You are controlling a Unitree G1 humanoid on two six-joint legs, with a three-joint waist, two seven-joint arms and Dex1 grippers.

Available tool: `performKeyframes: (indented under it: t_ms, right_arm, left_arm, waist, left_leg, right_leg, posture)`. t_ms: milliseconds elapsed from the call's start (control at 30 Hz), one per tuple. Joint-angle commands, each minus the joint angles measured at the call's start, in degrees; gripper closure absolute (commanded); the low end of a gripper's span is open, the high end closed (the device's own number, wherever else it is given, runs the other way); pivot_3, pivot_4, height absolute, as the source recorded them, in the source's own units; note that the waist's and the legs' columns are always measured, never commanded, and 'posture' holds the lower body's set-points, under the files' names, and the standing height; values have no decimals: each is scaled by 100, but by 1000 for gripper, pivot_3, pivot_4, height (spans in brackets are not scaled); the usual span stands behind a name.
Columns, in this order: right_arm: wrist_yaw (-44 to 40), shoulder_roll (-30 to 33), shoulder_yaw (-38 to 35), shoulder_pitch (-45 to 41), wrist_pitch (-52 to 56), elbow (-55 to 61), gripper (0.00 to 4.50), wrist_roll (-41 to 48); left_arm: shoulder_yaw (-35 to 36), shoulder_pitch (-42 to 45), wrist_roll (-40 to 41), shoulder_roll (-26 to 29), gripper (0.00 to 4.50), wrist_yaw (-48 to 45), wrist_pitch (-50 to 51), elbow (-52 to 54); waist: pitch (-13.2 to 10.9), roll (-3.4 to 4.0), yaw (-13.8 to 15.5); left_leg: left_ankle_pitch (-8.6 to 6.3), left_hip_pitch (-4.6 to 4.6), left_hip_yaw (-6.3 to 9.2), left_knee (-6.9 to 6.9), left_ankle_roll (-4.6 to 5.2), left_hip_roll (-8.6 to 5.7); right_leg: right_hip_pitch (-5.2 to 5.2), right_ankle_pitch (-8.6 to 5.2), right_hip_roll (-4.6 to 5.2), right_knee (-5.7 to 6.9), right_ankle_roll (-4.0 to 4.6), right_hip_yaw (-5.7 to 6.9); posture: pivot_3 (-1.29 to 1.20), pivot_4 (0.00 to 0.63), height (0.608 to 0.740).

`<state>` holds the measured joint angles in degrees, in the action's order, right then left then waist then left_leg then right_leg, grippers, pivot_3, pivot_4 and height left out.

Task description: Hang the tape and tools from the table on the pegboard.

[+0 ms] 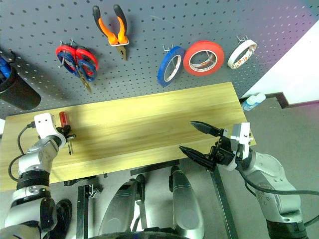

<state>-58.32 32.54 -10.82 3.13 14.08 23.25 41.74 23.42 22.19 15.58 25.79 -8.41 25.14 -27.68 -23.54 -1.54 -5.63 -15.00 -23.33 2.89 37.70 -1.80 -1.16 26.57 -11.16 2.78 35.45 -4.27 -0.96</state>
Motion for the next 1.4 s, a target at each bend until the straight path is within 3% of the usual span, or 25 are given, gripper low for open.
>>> performKeyframes:
  t_ms: [33, 233, 433, 767, 933, 1167, 1400]
  right_arm:
    - [-52, -75, -15, -1, -160, 13, 0, -2]
    - [-73, -200, 93, -142, -314, -199, 0, -97]
    - [-158, -372, 189, -310, -538, -599, 0, -232]
    - [-504, -582, 241, -806, -948, -1368, 0, -350]
    - [-836, -596, 251, -986, -970, -1599, 0, -274]
    - [-1279, -507, 353, -1124, -709, -1650, 0, -79]
    - [-1364, -570, 220, -1607, -566, -1957, 0, 55]
  left_arm:
    - [-133, -783, 48, -302, 3687, 239, 646, 1258]
    - [-235, -1821, 170, -771, 3687, 469, 1444, 3244]
    - [-540, -2200, 15, -809, 3687, 176, 1043, 4036]
    - [-968, -2821, -437, -580, 3687, -248, 68, 4302]
    - [-1117, -3366, -572, -802, 3687, -430, -972, 4503]
    - [-925, -3423, -727, -760, 3687, -618, -2558, 4571]
    - [-865, -3350, -837, -703, 3687, -643, -3167, 4595]
  waist:
    - [0, 0, -7]
    - [1, -2, 17]
    - [6, -10, 20]
    - [53, -33, 26]
    - [232, -43, 25]
    - [497, -54, 28]
    - [772, -60, 11]
  left_leg:
    - [0, -2, -1, -3, 0, 0]
    - [2, -2, -3, -35, -4, 0]
    - [8, -6, -3, -37, -12, 0]
    - [8, -9, -9, -46, -12, 1]
    - [7, -12, -16, -43, -10, -1]
    - [8, -4, -33, -35, -12, 2]
    - [8, 17, -61, -11, -8, 3]
  right_leg:
    - [2, 0, 0, -4, 0, -2]
    - [13, 2, 0, -17, 0, -16]
    - [14, 2, -6, -20, 0, -12]
    - [24, 17, -7, -21, 26, -12]
    - [21, 19, -2, -31, 27, -12]
    - [11, 27, -10, -28, 36, -11]
    - [-18, 38, -20, -28, 26, -19]
  posture:
    - [-186, 419, 740]
    - [-169, 404, 740]
    - [-142, 372, 740]
    - [-138, 297, 740]
    - [-149, 255, 740]
    - [-138, 194, 740]
    - [-118, 154, 740]
